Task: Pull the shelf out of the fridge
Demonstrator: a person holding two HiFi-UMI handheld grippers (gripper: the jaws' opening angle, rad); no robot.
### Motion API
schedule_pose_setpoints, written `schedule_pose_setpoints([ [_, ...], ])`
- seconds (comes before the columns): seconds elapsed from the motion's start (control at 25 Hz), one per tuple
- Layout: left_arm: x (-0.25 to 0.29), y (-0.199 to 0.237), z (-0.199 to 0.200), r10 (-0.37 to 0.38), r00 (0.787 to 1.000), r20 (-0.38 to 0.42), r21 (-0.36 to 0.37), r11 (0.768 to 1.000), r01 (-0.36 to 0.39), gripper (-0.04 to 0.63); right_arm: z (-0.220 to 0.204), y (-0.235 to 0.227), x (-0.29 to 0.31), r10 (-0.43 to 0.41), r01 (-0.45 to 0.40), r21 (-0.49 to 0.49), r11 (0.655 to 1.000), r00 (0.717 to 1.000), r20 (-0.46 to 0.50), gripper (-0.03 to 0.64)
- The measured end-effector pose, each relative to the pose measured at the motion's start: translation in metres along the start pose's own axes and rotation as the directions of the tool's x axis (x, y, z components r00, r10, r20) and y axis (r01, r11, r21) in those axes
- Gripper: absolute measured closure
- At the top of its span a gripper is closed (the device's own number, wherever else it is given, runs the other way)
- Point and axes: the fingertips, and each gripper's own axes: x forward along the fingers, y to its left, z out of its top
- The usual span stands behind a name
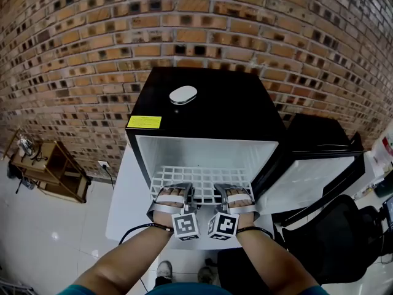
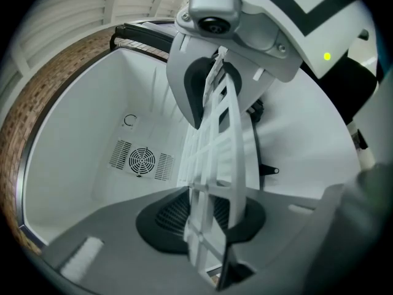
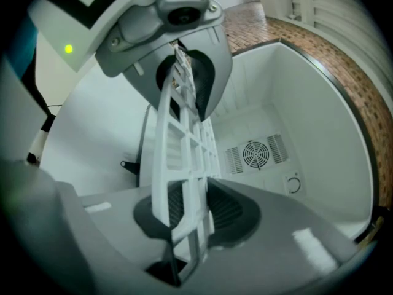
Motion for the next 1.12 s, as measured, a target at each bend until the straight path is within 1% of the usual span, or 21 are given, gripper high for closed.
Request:
schedule_pose_setpoints([
  [0.12, -0.003, -0.002, -0.004, 0.019, 1.0, -0.02, 0.041, 0.999, -0.018, 0.535, 0.001, 0.001, -0.006, 0.004, -0.004, 0.001, 1.0, 1.0, -0.001, 0.546],
  [0.36, -0.02, -0.001, 0.001, 0.025, 0.999, -0.02, 0.051, 0.998, -0.023, 0.566, 0.006, -0.002, -0.026, 0.008, -0.008, -0.01, 1.0, 1.0, 0.016, 0.575],
  [0.52, -0.036, -0.008, 0.006, 0.005, 0.999, -0.039, 0.06, 0.998, -0.003, 0.567, 0.007, 0.004, -0.042, 0.059, -0.058, -0.021, 0.998, 0.997, 0.045, 0.577],
  [0.68, -0.053, -0.027, 0.012, -0.02, 0.997, -0.072, 0.059, 0.998, 0.025, 0.566, 0.005, 0.021, -0.059, 0.12, -0.115, -0.056, 0.992, 0.989, 0.091, 0.581],
  [0.92, -0.074, -0.053, 0.019, -0.043, 0.991, -0.125, 0.036, 0.998, 0.048, 0.566, 0.003, 0.045, -0.08, 0.171, -0.158, -0.099, 0.982, 0.975, 0.142, 0.583],
  [1.12, -0.092, -0.068, 0.012, -0.064, 0.99, -0.127, 0.037, 0.997, 0.07, 0.566, 0.014, 0.061, -0.094, 0.195, -0.182, -0.103, 0.978, 0.97, 0.146, 0.583],
])
